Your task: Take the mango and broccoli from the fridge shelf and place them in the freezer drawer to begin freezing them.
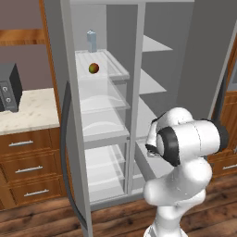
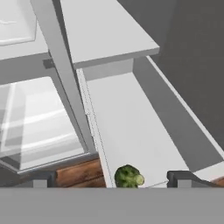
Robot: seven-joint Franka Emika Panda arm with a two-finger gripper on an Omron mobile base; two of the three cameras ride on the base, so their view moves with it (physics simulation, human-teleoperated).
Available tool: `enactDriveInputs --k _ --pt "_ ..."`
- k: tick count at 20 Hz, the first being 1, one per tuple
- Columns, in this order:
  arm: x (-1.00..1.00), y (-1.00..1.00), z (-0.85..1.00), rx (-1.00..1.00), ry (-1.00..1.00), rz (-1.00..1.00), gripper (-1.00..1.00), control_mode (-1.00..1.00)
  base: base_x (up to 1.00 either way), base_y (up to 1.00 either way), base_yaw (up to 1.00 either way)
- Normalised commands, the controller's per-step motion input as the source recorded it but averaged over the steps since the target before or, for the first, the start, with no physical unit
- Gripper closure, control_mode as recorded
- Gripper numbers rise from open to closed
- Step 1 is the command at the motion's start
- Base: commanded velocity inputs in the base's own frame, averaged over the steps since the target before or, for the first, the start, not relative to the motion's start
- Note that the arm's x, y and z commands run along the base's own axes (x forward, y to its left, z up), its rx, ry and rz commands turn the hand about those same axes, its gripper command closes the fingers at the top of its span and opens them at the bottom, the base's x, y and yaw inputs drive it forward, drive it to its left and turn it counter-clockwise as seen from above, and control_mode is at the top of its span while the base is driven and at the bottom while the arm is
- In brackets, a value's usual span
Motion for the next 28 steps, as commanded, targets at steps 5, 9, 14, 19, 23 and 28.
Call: enactDriveInputs --k 5,9,14,19,23,28 --pt "-0.24 0.0 1.0 0.03 0.11 0.0 -1.0 -1.0 0.0 0.0 0.0" --pt "-0.12 0.0 1.0 0.06 0.21 0.01 -1.0 -1.0 0.0 0.0 0.0" --pt "0.0 0.0 1.0 0.08 0.26 0.03 -1.0 -1.0 0.0 0.0 0.0" --pt "-0.03 -0.05 1.0 0.06 0.17 0.04 -1.0 -1.0 0.0 0.0 0.0" --pt "-0.1 -0.22 1.0 0.01 0.06 0.01 -1.0 -1.0 0.0 0.0 0.0" --pt "-0.06 -0.4 1.0 0.0 0.03 0.02 -1.0 -1.0 0.0 0.0 0.0"
